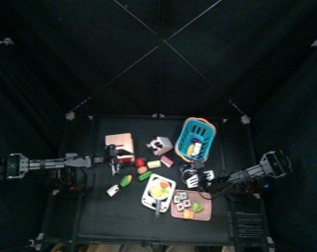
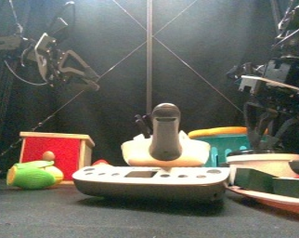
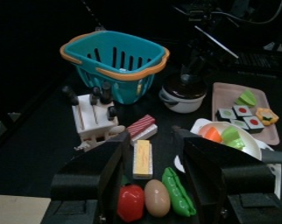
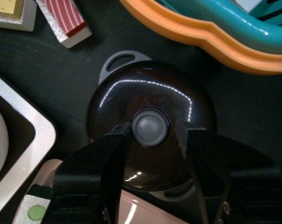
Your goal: Grab lid
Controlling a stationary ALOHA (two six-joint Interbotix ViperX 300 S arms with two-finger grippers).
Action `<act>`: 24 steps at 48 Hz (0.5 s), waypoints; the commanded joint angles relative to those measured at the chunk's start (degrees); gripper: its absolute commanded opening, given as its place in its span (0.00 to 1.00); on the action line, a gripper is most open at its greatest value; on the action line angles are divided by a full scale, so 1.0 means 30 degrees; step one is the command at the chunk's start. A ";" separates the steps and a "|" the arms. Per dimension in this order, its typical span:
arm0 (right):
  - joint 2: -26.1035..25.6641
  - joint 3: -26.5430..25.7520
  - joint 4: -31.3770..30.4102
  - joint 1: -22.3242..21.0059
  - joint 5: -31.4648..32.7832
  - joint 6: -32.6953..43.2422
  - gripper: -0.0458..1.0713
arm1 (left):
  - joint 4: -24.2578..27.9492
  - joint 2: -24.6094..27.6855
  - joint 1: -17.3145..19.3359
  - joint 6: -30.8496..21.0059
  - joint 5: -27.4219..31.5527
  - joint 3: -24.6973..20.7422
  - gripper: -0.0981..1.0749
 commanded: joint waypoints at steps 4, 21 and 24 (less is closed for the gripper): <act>-0.0234 -0.0117 -0.0059 -0.0088 0.0000 0.0029 0.67 | 0.0029 0.0000 0.0029 0.0029 -0.0059 -0.0234 0.78; -0.0527 -0.0557 -0.0088 0.0000 0.0000 -0.0029 0.57 | 0.0029 0.0029 0.0029 0.0029 -0.0088 -0.0234 0.78; -0.0645 -0.0674 -0.0117 0.0059 0.0000 -0.0029 0.57 | 0.0029 0.0000 0.0029 0.0029 -0.0059 -0.0234 0.78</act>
